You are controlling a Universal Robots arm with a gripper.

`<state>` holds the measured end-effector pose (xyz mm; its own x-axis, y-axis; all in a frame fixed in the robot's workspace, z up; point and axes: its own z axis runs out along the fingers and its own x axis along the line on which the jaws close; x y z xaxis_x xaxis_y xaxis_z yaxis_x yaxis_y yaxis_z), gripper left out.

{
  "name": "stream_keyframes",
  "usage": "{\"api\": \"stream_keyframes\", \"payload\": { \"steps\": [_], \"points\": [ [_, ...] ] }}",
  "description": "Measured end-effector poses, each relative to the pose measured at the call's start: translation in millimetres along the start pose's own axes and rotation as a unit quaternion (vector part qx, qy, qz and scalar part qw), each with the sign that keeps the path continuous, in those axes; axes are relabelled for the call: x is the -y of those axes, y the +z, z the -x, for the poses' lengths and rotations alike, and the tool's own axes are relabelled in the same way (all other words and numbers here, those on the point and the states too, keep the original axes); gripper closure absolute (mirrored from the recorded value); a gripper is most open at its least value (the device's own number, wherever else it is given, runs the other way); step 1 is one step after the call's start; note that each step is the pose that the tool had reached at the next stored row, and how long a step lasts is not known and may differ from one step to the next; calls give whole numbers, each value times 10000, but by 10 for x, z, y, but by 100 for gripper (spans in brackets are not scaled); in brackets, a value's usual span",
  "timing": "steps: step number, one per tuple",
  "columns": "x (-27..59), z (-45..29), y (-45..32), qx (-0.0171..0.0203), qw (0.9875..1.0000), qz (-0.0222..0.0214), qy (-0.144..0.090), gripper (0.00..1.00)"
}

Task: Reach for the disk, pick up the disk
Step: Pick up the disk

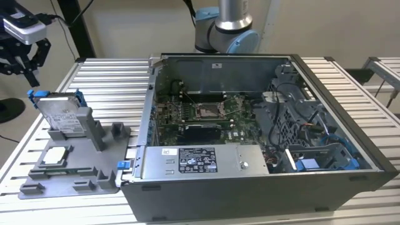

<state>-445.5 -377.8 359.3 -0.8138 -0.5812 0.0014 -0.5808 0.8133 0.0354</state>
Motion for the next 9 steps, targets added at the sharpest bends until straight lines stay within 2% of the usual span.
{"api": "stream_keyframes", "payload": {
  "steps": [2,5,9],
  "points": [
    [0,0,0,-6,9999,0,-158,100],
    [0,0,-1,-14,9991,-2,-436,100],
    [0,0,0,-23,9968,-6,-798,100]
  ]
}}
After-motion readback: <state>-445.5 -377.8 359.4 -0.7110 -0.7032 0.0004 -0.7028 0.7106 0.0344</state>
